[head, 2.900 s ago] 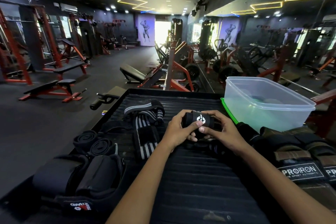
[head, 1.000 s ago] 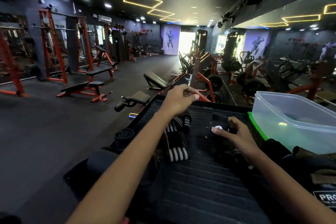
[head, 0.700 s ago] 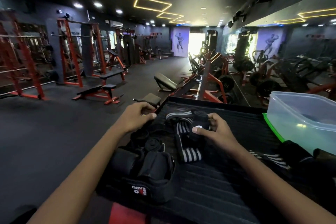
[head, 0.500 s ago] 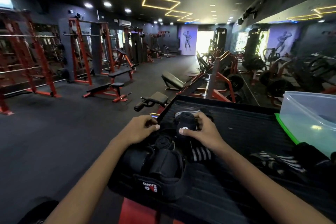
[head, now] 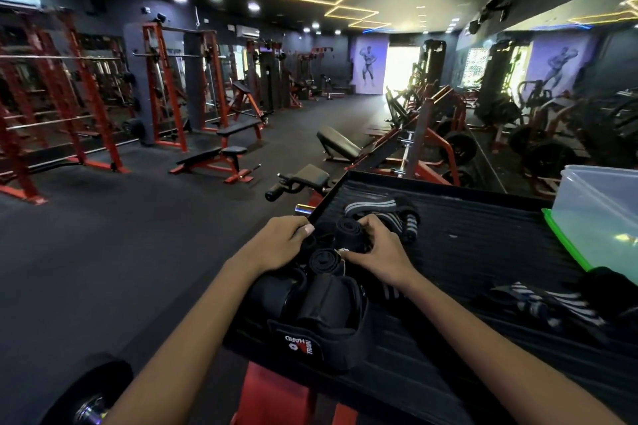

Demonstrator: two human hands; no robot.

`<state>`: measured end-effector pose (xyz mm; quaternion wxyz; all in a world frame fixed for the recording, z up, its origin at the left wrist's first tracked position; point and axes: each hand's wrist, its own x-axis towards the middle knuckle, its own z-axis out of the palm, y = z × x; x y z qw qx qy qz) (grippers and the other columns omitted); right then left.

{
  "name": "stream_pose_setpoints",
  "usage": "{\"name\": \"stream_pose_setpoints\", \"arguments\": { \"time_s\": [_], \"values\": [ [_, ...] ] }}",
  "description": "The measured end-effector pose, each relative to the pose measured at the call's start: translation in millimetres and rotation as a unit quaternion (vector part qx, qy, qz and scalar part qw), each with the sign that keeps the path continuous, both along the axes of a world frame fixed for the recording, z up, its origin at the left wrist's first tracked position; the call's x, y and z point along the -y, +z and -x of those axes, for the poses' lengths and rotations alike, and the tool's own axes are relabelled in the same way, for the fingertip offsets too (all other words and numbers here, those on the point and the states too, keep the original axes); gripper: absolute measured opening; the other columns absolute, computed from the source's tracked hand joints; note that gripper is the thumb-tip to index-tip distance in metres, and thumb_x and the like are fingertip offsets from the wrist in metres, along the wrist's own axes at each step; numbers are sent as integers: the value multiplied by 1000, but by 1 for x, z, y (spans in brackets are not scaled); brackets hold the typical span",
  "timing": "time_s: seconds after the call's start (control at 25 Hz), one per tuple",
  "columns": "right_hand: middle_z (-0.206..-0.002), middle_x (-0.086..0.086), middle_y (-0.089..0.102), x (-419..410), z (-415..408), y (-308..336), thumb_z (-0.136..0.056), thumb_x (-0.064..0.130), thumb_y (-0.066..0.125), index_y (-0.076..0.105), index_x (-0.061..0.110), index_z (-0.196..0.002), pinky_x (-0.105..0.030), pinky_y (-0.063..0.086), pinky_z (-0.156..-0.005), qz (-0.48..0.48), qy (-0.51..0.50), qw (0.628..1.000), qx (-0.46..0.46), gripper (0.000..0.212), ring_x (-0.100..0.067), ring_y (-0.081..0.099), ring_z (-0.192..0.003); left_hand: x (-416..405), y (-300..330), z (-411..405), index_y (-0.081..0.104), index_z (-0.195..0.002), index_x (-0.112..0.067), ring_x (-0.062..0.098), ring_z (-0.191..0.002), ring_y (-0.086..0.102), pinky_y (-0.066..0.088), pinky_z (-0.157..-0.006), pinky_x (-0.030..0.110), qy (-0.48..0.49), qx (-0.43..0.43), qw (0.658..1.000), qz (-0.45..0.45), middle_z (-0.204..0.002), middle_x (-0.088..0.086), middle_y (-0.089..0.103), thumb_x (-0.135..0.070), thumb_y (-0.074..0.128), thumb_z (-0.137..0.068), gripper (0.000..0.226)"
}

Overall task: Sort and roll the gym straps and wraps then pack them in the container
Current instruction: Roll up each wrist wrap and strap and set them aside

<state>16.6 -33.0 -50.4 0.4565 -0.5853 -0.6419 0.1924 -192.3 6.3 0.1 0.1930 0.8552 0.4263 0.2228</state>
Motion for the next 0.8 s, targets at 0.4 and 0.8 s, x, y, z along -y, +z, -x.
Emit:
{"name": "stream_pose_setpoints", "arguments": {
  "time_s": [0.4, 0.8],
  "values": [
    [-99, 0, 70, -30, 28, -2, -71, 21, 85, 52, 14, -94, -25, 47, -77, 8, 40, 999, -13, 41, -16, 64, -90, -16, -8, 10, 56, -131, -15, 21, -125, 49, 37, -103, 30, 107, 112, 979, 136, -134, 8, 56, -22, 35, -104, 34],
    [-95, 0, 67, -47, 33, -5, -74, 3, 79, 60, 9, -112, -11, 46, -78, 53, 106, 992, -31, 43, -11, 62, -86, -19, -10, 9, 65, -95, -29, 12, -108, 59, 40, -99, 28, 100, 157, 956, 228, -106, -6, 66, -39, 31, -104, 37]
  ]
}}
